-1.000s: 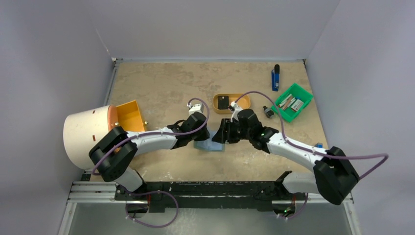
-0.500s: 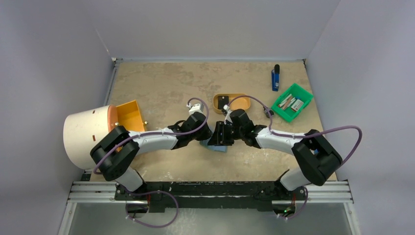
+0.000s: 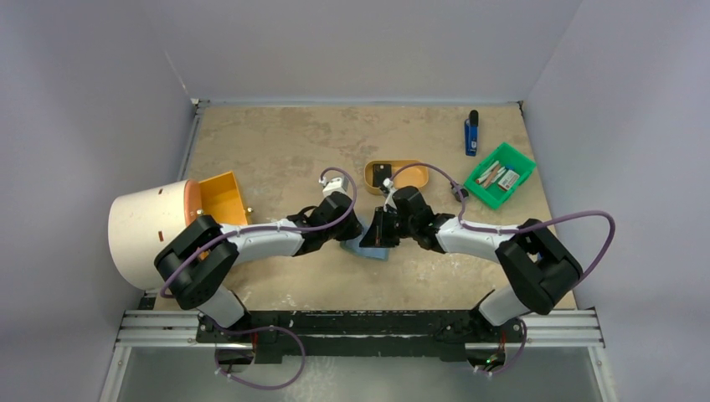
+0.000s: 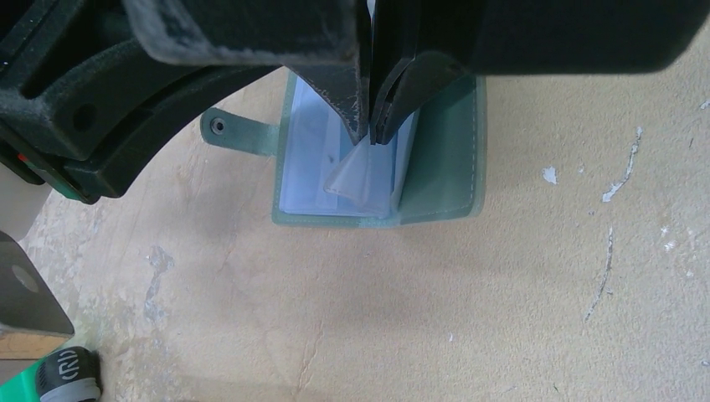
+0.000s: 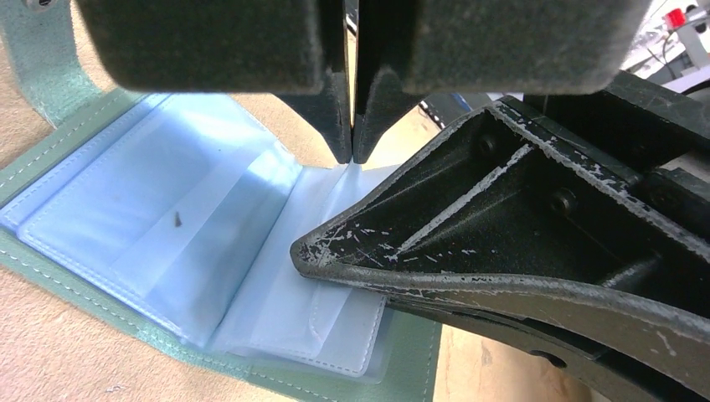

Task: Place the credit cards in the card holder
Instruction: Turn over the card slot in the card holder.

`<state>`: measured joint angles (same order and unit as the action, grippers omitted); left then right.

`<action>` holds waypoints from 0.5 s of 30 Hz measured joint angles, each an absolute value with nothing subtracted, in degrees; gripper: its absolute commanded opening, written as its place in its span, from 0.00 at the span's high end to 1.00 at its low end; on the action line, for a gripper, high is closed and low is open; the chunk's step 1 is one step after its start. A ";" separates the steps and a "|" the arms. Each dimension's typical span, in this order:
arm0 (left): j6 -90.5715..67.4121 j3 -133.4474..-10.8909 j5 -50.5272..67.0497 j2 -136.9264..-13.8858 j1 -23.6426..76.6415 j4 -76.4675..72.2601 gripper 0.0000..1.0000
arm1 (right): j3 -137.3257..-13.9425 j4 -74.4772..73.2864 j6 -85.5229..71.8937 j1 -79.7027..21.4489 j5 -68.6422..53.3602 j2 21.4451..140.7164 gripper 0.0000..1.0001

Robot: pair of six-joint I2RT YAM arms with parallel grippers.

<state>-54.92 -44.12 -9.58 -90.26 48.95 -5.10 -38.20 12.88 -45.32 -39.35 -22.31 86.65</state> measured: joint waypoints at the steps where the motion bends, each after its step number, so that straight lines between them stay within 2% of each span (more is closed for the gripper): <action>1: -54.92 -44.12 -9.61 -90.24 48.95 -5.08 1.00 | -38.20 12.91 -45.36 -39.35 -22.22 86.65 1.00; 6: -54.87 -44.12 -9.80 -90.21 48.95 -4.82 0.81 | -38.20 12.75 -45.36 -39.35 -21.67 86.63 1.00; 9: -54.85 -44.12 -10.37 -89.78 48.95 -3.97 0.73 | -38.20 12.40 -45.23 -39.33 -20.18 86.21 1.00; 15: -54.43 -44.12 -11.57 -88.09 48.95 -2.13 0.69 | -37.89 11.40 -44.93 -39.31 -17.56 83.94 1.00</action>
<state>-54.43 -44.12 -11.57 -88.09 48.95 -2.13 -37.89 11.40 -44.93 -39.31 -17.56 83.94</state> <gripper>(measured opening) 0.287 0.005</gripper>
